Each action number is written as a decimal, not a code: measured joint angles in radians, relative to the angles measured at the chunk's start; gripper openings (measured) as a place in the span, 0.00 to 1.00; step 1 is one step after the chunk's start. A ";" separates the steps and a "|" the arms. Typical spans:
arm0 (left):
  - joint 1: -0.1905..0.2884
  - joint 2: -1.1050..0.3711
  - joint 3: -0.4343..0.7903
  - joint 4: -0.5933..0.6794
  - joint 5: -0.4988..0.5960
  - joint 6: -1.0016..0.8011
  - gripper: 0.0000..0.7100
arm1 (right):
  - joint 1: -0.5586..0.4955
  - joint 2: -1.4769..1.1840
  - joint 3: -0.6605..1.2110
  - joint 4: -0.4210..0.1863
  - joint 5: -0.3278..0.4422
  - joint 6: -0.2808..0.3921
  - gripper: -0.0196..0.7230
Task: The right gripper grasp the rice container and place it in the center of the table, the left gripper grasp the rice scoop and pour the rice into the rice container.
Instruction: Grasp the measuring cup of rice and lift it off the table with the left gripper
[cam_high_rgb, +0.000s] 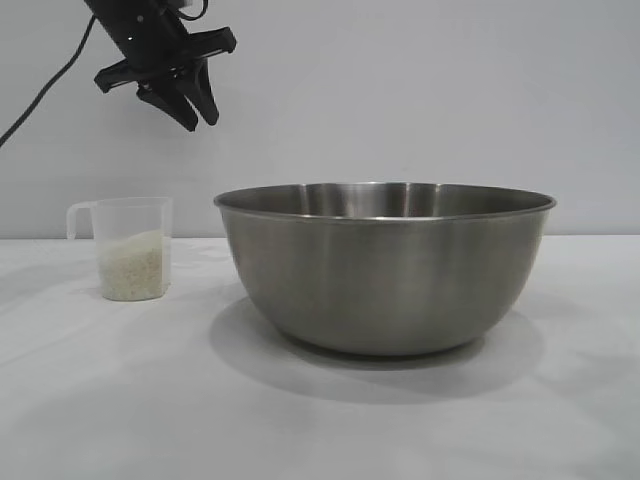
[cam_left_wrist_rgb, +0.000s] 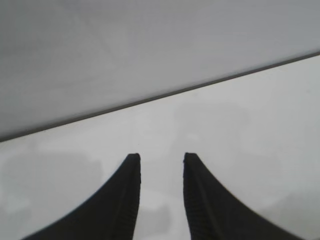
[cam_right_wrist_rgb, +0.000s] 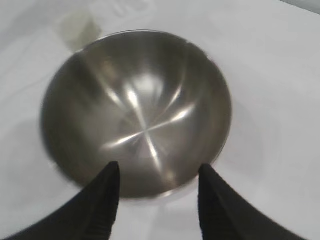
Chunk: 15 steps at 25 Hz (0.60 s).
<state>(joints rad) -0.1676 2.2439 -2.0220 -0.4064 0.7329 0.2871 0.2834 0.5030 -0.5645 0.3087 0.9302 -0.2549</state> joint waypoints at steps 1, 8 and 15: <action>0.000 -0.005 0.000 0.008 0.002 -0.002 0.24 | 0.000 -0.071 0.009 -0.058 0.051 0.057 0.49; 0.000 -0.083 0.043 0.054 0.019 -0.021 0.24 | 0.000 -0.403 0.044 -0.232 0.268 0.246 0.49; -0.001 -0.324 0.521 0.106 -0.264 -0.013 0.24 | 0.000 -0.411 0.044 -0.241 0.288 0.254 0.49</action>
<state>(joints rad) -0.1682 1.9199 -1.5008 -0.3008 0.4687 0.2743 0.2834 0.0925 -0.5206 0.0672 1.2180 -0.0011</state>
